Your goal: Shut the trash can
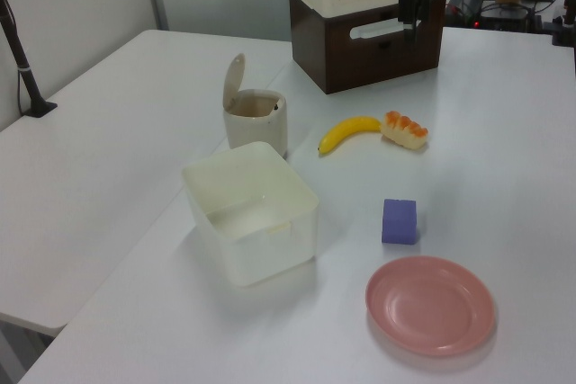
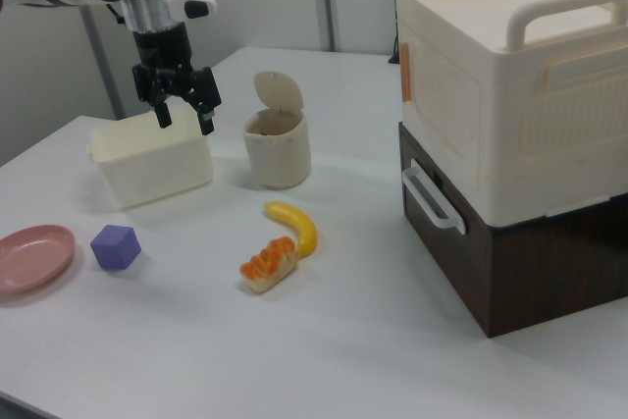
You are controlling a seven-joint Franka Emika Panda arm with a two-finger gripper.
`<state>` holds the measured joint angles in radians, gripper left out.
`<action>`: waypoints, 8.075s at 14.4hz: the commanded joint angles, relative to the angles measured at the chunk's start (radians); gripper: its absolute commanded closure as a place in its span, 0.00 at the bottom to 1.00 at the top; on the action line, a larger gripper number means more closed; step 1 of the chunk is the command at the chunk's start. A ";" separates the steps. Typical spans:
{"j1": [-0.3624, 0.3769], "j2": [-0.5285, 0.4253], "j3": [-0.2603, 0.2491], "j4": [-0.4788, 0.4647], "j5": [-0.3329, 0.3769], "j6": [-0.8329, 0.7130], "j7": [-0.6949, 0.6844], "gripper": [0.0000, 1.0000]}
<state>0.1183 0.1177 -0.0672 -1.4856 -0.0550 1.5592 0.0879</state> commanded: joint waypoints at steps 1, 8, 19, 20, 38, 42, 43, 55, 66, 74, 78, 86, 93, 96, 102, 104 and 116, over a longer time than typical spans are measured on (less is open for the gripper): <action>-0.017 -0.009 -0.005 0.000 0.021 -0.005 -0.007 0.00; -0.020 -0.010 -0.011 -0.001 0.021 -0.002 -0.030 0.00; -0.014 0.020 -0.011 -0.001 0.134 0.074 -0.074 0.76; -0.012 0.039 -0.011 -0.001 0.170 0.141 -0.073 0.93; 0.195 0.645 -0.256 0.344 0.214 1.305 0.045 1.00; 0.210 0.677 -0.255 0.361 0.216 1.305 0.049 1.00; 0.218 0.675 -0.256 0.361 0.216 1.305 0.073 1.00; 0.216 0.733 -0.260 0.434 0.216 1.415 0.107 1.00; 0.247 0.619 -0.272 0.222 0.216 1.401 0.099 1.00; 0.247 0.619 -0.272 0.160 0.219 1.337 0.088 1.00; 0.251 0.593 -0.263 0.085 0.216 1.323 0.085 1.00; 0.262 0.565 -0.246 0.021 0.214 1.248 0.069 1.00; 0.262 0.525 -0.240 0.002 0.216 1.246 0.070 1.00; 0.261 0.488 -0.232 -0.021 0.216 1.240 0.070 1.00; 0.259 0.447 -0.214 -0.061 0.216 1.223 0.069 1.00; 0.259 0.435 -0.213 -0.061 0.216 1.222 0.069 1.00; 0.261 0.465 -0.197 -0.076 0.205 1.147 0.018 1.00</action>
<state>0.3681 0.5763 -0.2650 -1.5080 0.1528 2.7187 0.1454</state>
